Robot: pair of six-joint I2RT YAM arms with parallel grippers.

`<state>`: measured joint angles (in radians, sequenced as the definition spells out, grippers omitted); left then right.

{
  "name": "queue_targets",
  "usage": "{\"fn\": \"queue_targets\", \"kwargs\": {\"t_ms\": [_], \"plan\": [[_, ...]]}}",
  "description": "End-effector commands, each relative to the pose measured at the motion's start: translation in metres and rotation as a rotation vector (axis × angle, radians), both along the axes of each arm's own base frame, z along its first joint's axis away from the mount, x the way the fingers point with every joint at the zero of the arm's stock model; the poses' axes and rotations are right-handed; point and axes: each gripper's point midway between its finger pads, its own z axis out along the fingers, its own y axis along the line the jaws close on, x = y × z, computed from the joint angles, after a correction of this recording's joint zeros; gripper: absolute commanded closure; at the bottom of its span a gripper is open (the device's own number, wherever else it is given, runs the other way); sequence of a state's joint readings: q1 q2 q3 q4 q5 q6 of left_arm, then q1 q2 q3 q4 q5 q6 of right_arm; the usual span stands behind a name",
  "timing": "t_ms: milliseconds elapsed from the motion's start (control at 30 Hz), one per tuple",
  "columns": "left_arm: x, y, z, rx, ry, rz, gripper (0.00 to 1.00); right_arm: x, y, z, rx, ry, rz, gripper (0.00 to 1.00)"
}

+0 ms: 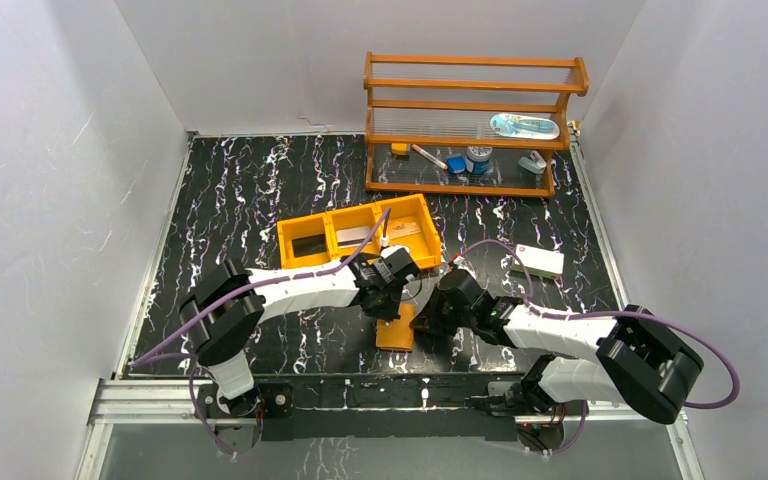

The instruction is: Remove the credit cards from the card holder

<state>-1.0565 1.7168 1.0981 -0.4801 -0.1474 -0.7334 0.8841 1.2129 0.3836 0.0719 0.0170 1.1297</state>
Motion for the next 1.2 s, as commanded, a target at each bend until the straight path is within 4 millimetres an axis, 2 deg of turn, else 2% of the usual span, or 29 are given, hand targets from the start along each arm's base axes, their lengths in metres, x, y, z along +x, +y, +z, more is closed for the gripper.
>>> {"fn": "queue_targets", "kwargs": {"t_ms": [0, 233, 467, 567, 667, 800, 900, 1033, 1167], "plan": [[-0.038, 0.044, -0.023, 0.166, 0.128, -0.048, 1.00, 0.014, -0.001, 0.006, -0.018, -0.029, -0.043, 0.87], [-0.043, 0.051, -0.014, 0.109, 0.101, -0.048, 1.00, 0.014, -0.004, 0.002, -0.031, -0.017, -0.051, 0.88], [-0.053, 0.048, -0.005, 0.008, 0.104, -0.082, 1.00, 0.015, -0.008, -0.002, -0.050, -0.007, -0.077, 0.89], [-0.050, 0.045, 0.002, -0.034, 0.078, -0.076, 1.00, 0.014, -0.003, 0.004, -0.028, -0.017, -0.043, 0.88], [-0.043, 0.037, 0.005, -0.046, 0.057, -0.066, 1.00, 0.008, 0.012, 0.020, 0.055, -0.063, 0.059, 0.80], [-0.035, 0.029, 0.007, -0.048, 0.039, -0.042, 1.00, -0.006, 0.029, 0.043, 0.204, -0.098, 0.168, 0.58], [-0.032, 0.031, 0.006, -0.046, 0.026, -0.015, 1.00, -0.014, 0.037, 0.048, 0.255, -0.080, 0.205, 0.48], [-0.028, 0.034, 0.007, -0.084, 0.005, 0.033, 1.00, -0.032, 0.034, 0.023, 0.227, -0.002, 0.215, 0.43], [-0.022, 0.040, 0.008, -0.114, -0.008, 0.087, 1.00, -0.044, 0.037, 0.011, 0.220, 0.065, 0.202, 0.42]]}}
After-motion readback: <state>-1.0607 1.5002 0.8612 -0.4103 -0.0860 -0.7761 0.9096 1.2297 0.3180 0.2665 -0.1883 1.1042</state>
